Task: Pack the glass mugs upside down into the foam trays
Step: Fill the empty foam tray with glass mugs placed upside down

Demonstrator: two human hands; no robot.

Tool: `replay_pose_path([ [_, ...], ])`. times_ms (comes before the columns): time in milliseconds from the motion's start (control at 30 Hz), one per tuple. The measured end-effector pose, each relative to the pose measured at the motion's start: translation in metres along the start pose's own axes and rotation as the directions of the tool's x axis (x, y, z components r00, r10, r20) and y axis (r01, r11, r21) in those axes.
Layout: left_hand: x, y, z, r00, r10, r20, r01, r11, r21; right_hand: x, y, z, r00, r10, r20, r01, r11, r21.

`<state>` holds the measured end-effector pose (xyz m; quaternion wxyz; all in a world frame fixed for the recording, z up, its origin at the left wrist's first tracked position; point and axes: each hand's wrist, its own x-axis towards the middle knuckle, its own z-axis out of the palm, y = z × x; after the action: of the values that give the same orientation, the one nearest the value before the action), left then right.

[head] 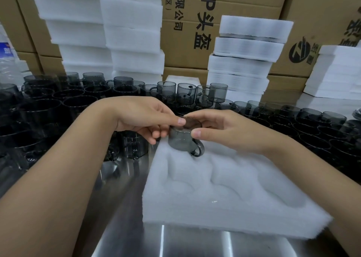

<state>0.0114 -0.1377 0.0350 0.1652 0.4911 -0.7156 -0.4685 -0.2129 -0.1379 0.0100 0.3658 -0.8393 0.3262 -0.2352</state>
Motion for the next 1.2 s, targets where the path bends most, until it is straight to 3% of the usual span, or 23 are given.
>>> replay_pose_path([
  [233, -0.001, 0.0, -0.001, 1.0, -0.011, 0.005, 0.011, 1.0, -0.025, -0.001, -0.003, 0.001, 0.997, 0.034, 0.065, -0.027, 0.994, -0.103],
  [633, -0.003, -0.001, -0.002, 0.999, -0.012, 0.03, 0.011, 1.0, 0.018, -0.001, -0.001, -0.002, 1.0, 0.018, 0.006, -0.017, 0.998, -0.068],
  [833, -0.003, 0.001, -0.002, 0.999, -0.04, 0.034, 0.037, 0.994, 0.106, 0.001, -0.003, -0.002, 0.998, 0.034, 0.045, -0.03, 0.996, -0.083],
  [1200, 0.002, 0.006, 0.008, 0.991, -0.127, -0.039, 0.133, 0.966, 0.224, 0.003, 0.0, -0.001, 0.994, 0.097, 0.048, -0.079, 0.954, -0.29],
])
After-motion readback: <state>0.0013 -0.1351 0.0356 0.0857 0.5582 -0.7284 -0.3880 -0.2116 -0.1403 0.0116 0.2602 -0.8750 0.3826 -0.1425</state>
